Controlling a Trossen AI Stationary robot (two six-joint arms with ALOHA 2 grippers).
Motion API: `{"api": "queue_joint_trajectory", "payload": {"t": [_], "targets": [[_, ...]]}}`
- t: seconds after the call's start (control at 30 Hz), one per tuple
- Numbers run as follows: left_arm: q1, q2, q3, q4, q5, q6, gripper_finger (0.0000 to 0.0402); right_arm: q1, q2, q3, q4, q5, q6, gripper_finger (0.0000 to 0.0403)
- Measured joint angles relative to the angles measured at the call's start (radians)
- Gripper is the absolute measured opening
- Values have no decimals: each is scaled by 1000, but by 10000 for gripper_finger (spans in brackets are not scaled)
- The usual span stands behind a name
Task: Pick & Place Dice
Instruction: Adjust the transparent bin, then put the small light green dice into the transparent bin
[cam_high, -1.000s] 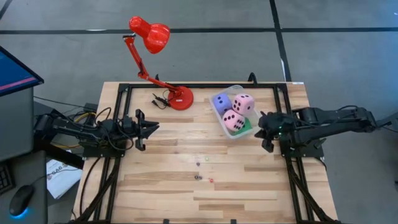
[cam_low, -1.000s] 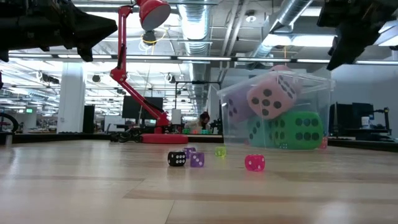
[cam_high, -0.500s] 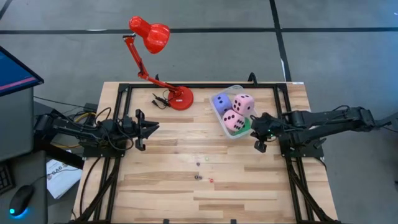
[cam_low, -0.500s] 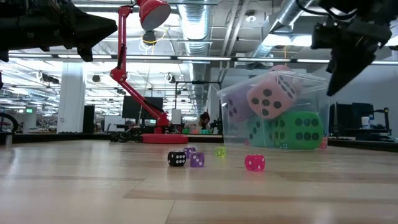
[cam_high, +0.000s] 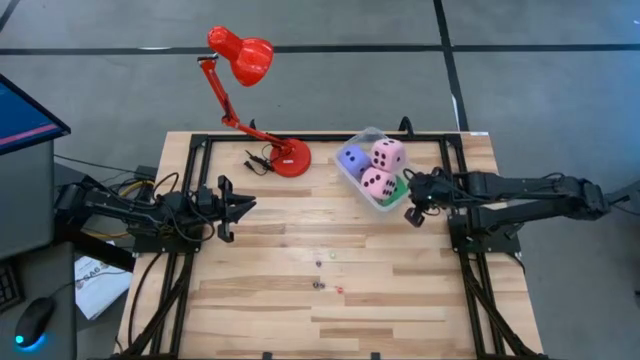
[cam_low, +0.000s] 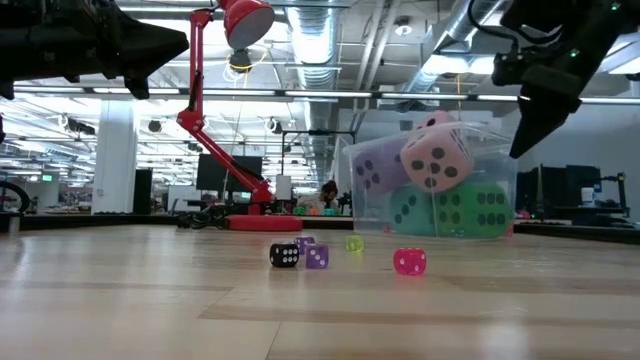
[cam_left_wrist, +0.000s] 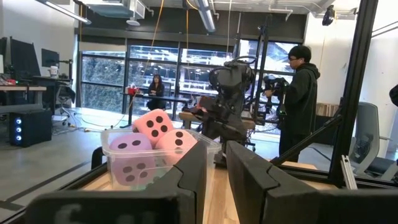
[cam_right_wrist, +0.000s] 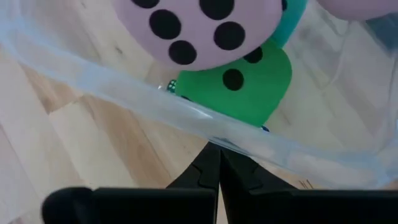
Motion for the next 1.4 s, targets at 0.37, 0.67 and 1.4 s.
{"api": "queue_joint_trajectory", "payload": {"t": [0.37,0.67,1.4], "targets": [[0,0,0,0,0,-2,53,-35,53,-1,90,134,-35,0],[0,0,0,0,0,-3,53,14,-55,-1,73,80,-66,0],[0,0,0,0,0,-3,53,212,-572,-289,596,-52,-410,0]]}}
